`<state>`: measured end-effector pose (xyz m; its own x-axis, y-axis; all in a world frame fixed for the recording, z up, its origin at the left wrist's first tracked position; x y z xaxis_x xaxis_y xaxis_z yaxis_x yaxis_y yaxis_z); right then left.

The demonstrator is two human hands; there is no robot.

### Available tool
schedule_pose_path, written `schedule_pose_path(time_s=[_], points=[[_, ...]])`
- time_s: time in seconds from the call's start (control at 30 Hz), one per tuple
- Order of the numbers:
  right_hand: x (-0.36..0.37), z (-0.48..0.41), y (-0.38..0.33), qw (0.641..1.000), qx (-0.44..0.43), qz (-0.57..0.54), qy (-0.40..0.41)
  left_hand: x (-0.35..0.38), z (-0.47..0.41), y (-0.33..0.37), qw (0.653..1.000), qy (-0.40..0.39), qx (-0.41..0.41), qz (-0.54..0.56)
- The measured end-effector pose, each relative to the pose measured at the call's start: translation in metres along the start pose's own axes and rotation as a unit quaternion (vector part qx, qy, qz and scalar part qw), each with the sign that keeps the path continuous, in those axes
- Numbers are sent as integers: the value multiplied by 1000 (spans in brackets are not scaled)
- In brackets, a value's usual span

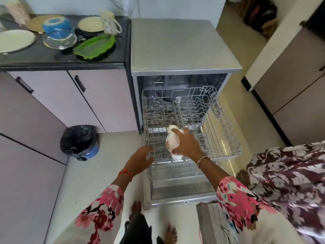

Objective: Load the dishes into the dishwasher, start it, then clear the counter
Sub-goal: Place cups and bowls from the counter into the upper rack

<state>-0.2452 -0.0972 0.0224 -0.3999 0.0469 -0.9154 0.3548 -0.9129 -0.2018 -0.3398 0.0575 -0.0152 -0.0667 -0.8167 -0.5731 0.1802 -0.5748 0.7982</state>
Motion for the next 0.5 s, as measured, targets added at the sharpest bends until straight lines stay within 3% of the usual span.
schedule_pose_path(time_s=[0.23, 0.5], points=[[9, -1, 94, 998, 56, 21, 3, 72, -31, 23, 998, -65, -6, -13], [48, -46, 135, 992, 53, 102, -48, 129, -77, -8, 990, -126, -59, 0]])
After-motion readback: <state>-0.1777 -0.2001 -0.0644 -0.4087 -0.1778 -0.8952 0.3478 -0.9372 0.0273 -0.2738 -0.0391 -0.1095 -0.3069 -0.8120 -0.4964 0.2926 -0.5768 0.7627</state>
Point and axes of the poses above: each hand's wrist, its own z-axis away from the middle knuckle, its own x-axis out of the palm, y = z × x, the point moved 7 cm from there along -z, towards the middle knuckle, and after that the axes turned 12 degrees about z, right-handed, at the moved point
